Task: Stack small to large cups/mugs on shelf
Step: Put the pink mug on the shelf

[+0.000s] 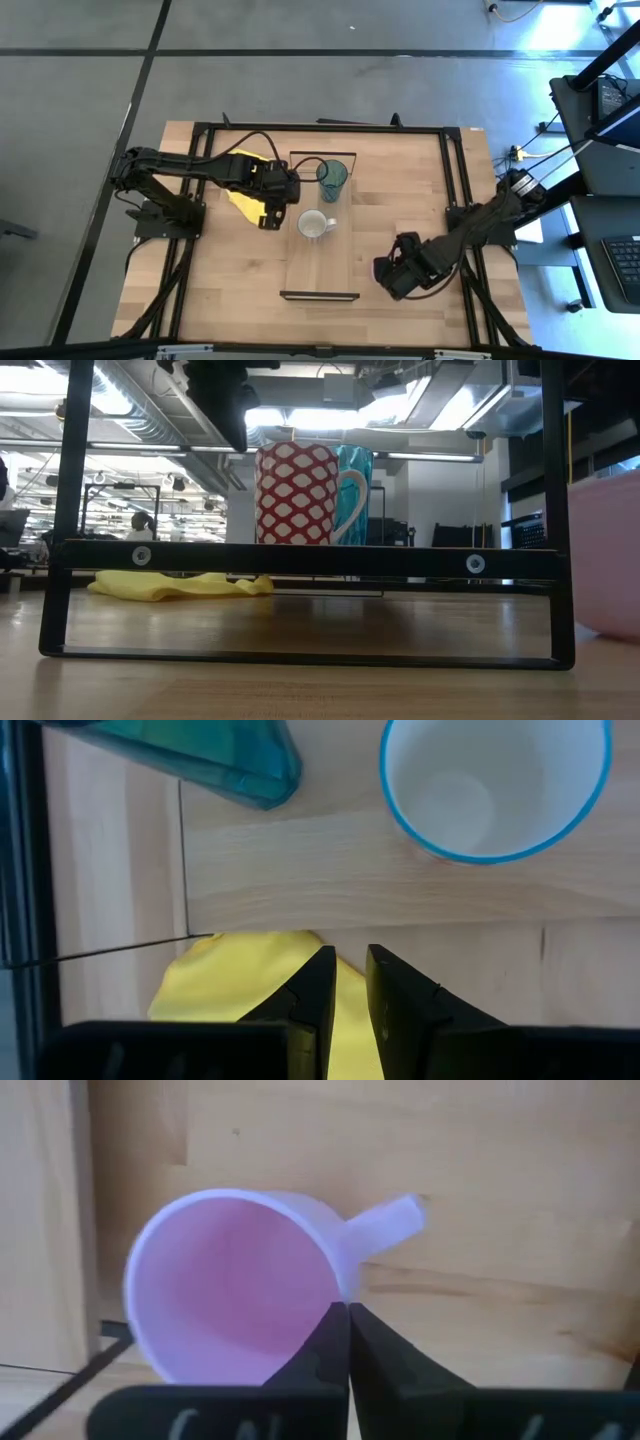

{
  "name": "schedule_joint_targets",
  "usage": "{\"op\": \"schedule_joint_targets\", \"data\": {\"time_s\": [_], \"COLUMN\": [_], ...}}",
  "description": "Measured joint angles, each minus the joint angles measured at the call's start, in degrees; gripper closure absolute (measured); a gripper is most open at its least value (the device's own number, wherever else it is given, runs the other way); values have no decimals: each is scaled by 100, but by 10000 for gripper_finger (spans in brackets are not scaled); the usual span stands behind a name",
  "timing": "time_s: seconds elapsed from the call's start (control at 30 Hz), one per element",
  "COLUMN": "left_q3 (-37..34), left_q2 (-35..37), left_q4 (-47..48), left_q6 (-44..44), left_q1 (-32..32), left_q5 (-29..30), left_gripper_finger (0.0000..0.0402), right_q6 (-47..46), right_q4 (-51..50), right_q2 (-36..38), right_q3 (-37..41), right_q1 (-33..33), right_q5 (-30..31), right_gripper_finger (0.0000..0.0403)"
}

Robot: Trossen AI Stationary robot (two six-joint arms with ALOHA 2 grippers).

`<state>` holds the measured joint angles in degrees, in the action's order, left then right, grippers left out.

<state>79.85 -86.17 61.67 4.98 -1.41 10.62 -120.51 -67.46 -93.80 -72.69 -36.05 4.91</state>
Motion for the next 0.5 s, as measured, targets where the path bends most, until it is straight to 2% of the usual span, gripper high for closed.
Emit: {"op": "schedule_joint_targets", "data": {"time_s": [0.3,0.5], "left_q3": [0,0], "left_q2": [0,0], "left_q4": [-91,-91], "left_q6": [-38,-146], "left_q1": [-2,-2], "left_q5": [-116,-115], "left_gripper_finger": [347,347], "right_q6": [541,665], "right_q4": [-355,-435], "right_q2": [536,636], "right_q3": [0,0], "right_q1": [353,401], "right_q5": [21,109], "right_gripper_finger": [402,402]}}
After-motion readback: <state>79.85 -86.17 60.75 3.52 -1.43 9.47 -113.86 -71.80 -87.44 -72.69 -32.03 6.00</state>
